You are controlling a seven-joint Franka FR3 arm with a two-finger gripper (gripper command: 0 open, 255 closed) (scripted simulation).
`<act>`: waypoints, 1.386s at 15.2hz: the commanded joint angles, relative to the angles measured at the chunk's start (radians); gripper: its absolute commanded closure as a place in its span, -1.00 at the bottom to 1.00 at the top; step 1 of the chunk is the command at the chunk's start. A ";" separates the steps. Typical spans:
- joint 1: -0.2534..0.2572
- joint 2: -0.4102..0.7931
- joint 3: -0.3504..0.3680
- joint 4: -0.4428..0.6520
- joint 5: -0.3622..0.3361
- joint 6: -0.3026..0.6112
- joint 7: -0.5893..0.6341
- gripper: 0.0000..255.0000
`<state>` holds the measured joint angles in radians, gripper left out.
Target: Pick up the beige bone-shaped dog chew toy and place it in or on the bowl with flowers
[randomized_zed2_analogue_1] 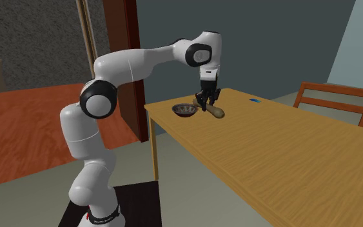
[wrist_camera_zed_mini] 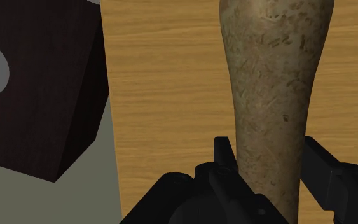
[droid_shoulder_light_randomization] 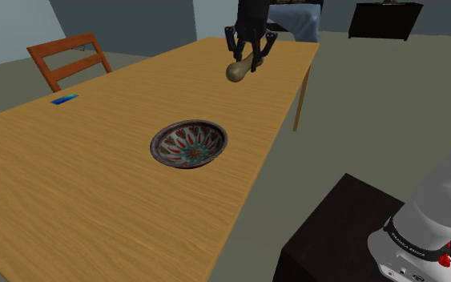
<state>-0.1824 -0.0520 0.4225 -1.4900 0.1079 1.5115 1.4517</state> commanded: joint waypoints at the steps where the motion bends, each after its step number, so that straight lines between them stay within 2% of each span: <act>1: 0.022 0.002 0.026 0.002 -0.003 0.005 0.049 1.00; 11: 0.162 0.105 0.172 0.112 -0.078 0.004 0.326 1.00; 15: 0.244 0.192 0.226 0.203 -0.145 -0.013 0.447 1.00; 18: 0.325 0.275 0.258 0.297 -0.212 -0.038 0.539 1.00; 19: 0.340 0.289 0.261 0.313 -0.222 -0.043 0.552 1.00; 21: 0.326 0.267 0.258 0.258 -0.207 -0.006 0.545 1.00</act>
<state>0.1437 0.2206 0.6798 -1.2150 -0.1019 1.4921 1.9927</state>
